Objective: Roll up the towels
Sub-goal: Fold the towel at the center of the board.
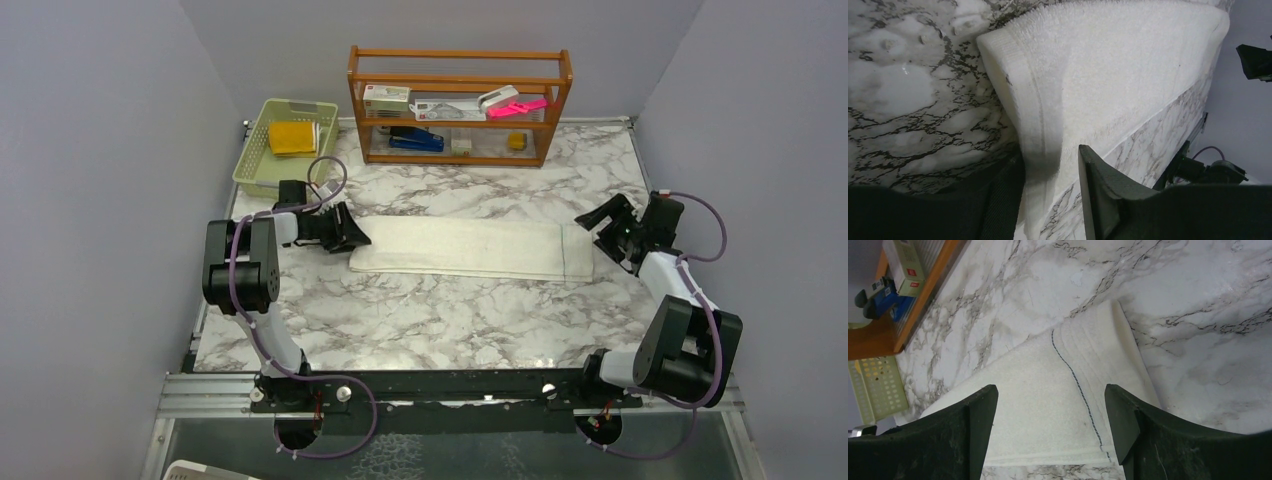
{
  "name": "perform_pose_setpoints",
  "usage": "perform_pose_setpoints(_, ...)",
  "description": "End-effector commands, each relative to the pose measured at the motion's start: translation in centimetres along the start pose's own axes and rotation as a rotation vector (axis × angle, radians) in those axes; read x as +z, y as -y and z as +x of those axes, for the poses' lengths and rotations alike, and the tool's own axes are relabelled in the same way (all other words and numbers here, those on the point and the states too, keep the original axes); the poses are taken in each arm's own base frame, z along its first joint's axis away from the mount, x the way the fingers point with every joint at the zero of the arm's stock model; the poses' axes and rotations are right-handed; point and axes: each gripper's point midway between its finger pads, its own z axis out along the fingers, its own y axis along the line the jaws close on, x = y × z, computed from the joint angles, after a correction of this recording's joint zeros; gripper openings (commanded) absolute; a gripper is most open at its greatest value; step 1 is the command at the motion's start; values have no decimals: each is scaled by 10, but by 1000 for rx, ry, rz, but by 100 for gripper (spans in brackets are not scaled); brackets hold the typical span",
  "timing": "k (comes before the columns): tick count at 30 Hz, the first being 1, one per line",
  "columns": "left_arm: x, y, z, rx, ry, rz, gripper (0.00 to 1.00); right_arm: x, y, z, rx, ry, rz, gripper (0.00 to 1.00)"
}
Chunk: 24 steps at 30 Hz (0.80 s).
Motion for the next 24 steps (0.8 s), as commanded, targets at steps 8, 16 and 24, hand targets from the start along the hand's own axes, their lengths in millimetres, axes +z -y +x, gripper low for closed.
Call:
perform_pose_setpoints(8,2,-50,55,-173,-137,-188,0,0,-21,-8,-54,21,-97,79)
perform_pose_setpoints(16,-72,-105,0,-68,42,-700,0,10,-37,4,-103,-18,-104,79)
perform_pose_setpoints(24,-153,-110,-44,35,187,-1057,0,29,-71,30,-191,-100,-128,79)
